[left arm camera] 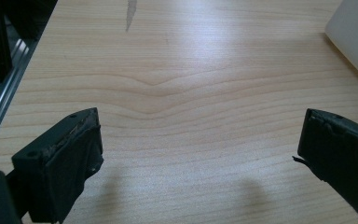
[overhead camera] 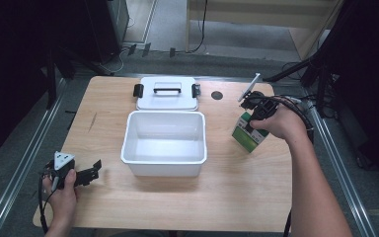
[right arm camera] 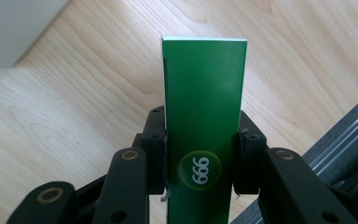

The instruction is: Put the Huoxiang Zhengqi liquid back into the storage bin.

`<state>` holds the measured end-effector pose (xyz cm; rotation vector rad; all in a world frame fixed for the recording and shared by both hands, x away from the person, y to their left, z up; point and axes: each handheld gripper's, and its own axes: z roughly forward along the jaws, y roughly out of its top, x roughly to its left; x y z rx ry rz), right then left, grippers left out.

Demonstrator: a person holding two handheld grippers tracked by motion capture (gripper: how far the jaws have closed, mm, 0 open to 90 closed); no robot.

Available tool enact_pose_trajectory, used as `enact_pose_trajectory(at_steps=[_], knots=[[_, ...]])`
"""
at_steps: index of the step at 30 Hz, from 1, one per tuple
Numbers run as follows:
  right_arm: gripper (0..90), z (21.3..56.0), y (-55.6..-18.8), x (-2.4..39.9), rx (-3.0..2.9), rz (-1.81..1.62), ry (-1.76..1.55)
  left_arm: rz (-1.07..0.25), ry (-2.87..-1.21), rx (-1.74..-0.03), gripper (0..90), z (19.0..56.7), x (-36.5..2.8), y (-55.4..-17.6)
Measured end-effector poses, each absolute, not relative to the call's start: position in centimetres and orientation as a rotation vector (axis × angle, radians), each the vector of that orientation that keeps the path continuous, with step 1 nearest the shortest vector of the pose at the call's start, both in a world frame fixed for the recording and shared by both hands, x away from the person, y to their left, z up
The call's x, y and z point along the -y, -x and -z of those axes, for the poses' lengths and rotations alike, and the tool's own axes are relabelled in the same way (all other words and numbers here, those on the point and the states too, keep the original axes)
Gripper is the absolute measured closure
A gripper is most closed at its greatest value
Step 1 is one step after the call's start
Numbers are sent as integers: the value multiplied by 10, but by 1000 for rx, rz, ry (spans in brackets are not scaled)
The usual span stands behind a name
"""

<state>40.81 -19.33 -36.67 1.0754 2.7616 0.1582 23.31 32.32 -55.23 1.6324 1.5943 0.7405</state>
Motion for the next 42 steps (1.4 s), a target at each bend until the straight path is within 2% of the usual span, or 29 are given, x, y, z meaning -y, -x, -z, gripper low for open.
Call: enact_pose_trajectory(at_steps=[11,16,19,42], knots=[[651,332,-394,175,-2743,-216,-798,-739,-1636,-1593,6,552,-323,-233],[649,318,-386,172,-2783,-269,-604,-739,-1636,-1594,6,552,-323,-233],[649,311,-376,169,-2841,-301,-380,-738,-1635,-1594,6,552,-323,-233],[650,265,-360,143,-2931,-288,-237,-734,-1632,-1597,6,552,-323,-233]])
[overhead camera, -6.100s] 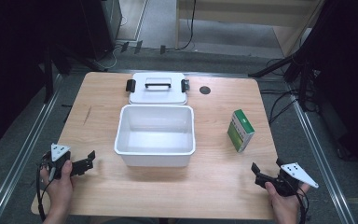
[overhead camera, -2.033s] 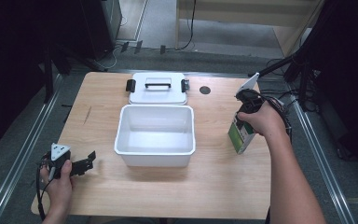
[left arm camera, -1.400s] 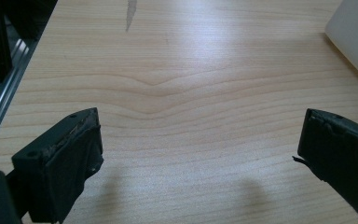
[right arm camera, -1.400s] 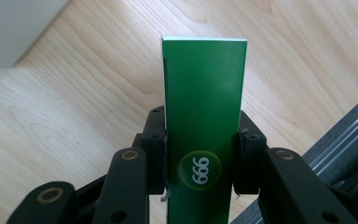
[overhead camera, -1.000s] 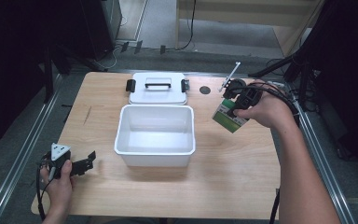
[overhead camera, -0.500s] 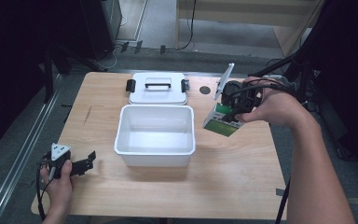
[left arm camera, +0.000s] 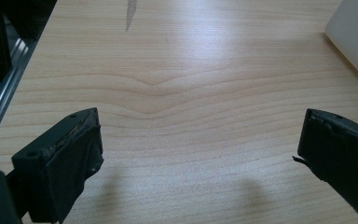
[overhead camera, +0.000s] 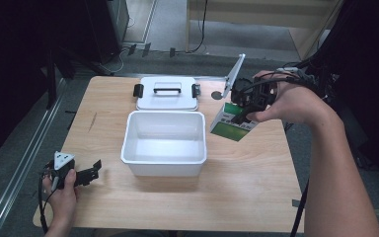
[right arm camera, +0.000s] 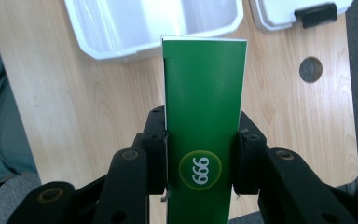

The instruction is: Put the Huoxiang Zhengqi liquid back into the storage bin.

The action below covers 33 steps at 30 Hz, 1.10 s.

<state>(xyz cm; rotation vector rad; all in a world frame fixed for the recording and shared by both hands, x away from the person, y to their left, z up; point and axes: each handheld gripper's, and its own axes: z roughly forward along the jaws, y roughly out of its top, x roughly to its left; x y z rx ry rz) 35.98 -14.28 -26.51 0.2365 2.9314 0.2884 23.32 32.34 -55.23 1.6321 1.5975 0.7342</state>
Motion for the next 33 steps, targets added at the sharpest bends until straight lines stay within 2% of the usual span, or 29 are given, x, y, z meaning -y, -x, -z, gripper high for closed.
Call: enact_pose_trajectory(at_steps=[19,33], knots=[[650,248,-360,69,-2981,-331,-43,-730,-1631,-1596,6,552,-324,-233],[648,273,-364,32,-2994,-259,65,-725,-1631,-1598,6,552,-324,-234]])
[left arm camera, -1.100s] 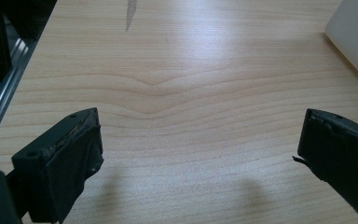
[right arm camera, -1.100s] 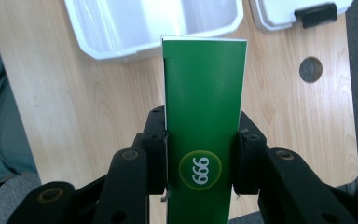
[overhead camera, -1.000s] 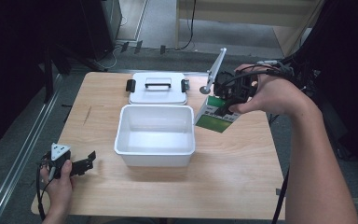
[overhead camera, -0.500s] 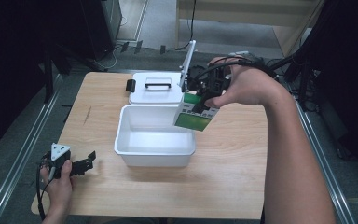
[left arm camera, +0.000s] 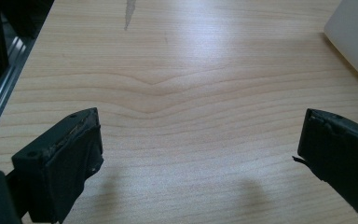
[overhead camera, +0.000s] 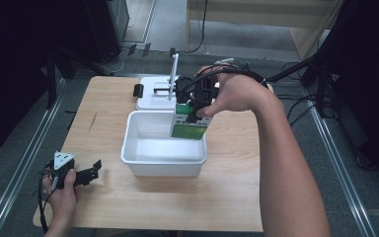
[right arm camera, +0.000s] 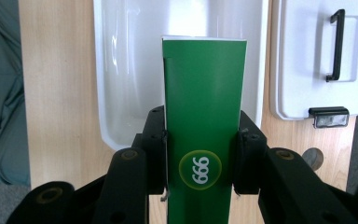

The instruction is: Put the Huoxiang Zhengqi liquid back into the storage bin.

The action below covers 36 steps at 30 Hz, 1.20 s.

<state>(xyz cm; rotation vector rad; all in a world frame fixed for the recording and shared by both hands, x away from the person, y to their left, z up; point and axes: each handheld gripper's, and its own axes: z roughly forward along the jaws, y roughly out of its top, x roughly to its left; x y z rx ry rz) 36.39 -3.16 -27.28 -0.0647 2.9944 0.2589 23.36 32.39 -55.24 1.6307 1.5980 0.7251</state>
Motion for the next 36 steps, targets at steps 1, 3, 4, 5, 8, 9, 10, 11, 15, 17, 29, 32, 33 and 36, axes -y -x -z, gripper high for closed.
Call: enact_pose_trajectory(at_steps=[1,3,4,5,8,9,10,11,15,17,29,32,33,36], knots=[[648,275,-365,30,-2990,-257,80,-725,-1631,-1599,6,552,-324,-234],[648,279,-365,27,-2990,-243,91,-724,-1631,-1599,6,552,-324,-234],[648,281,-366,26,-2992,-240,96,-725,-1630,-1599,6,552,-324,-234],[648,283,-366,25,-2991,-225,98,-724,-1630,-1599,6,552,-324,-234],[647,288,-368,25,-2982,-191,111,-724,-1630,-1599,6,552,-324,-234],[647,291,-369,25,-2978,-186,120,-724,-1626,-1600,6,552,-324,-234],[648,293,-370,25,-2981,-177,121,-724,-1626,-1599,6,553,-324,-234],[647,295,-370,25,-2985,-177,105,-724,-1627,-1599,6,552,-324,-234],[647,303,-372,25,-2997,-180,112,-726,-1629,-1597,6,552,-324,-234],[647,307,-372,24,-3002,-171,114,-726,-1629,-1597,6,552,-324,-234],[646,329,-376,20,-3003,-153,131,-722,-1632,-1598,6,552,-324,-233],[646,335,-378,17,-3005,-137,150,-722,-1633,-1598,6,552,-324,-233],[646,338,-377,16,-3009,-132,134,-723,-1633,-1598,5,552,-324,-233],[646,343,-379,13,-3017,-91,139,-724,-1636,-1596,6,552,-325,-233]])
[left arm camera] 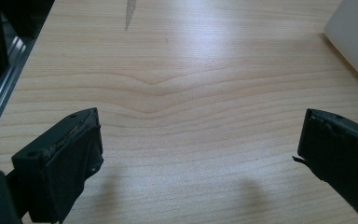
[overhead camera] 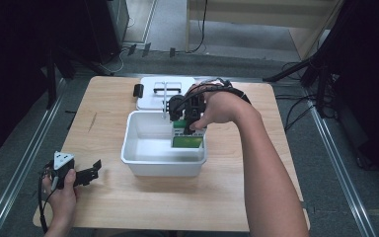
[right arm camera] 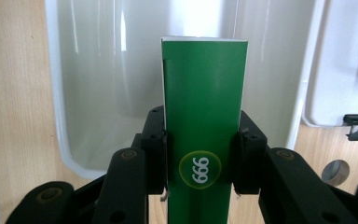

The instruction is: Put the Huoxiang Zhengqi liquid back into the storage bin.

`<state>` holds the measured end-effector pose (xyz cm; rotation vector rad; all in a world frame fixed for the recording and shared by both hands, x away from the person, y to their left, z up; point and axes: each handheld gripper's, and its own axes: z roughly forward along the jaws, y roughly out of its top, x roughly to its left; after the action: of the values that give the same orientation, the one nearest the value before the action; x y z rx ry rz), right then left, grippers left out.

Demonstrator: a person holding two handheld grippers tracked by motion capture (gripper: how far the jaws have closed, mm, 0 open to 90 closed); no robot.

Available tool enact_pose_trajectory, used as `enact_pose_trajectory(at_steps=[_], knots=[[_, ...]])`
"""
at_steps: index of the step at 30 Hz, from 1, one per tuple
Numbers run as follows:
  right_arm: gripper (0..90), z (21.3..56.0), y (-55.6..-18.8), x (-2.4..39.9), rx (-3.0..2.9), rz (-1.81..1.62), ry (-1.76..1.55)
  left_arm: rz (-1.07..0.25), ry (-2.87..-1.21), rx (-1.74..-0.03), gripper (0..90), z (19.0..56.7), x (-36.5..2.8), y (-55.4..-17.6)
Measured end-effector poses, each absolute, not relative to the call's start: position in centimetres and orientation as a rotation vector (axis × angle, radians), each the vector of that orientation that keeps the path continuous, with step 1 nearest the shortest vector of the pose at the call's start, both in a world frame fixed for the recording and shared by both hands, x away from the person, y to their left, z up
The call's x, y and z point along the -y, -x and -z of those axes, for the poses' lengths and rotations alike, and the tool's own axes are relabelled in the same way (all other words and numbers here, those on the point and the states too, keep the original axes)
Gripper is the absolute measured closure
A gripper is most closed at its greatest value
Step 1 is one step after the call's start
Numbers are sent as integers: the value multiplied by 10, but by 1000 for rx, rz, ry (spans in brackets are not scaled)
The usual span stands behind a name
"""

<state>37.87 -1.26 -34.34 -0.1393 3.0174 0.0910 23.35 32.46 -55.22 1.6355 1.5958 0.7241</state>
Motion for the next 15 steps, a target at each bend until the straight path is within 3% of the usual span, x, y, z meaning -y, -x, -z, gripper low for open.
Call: enact_pose_trajectory(at_steps=[15], knots=[[645,371,-391,8,-3056,-65,120,-721,-1625,-1594,6,552,-325,-233]])
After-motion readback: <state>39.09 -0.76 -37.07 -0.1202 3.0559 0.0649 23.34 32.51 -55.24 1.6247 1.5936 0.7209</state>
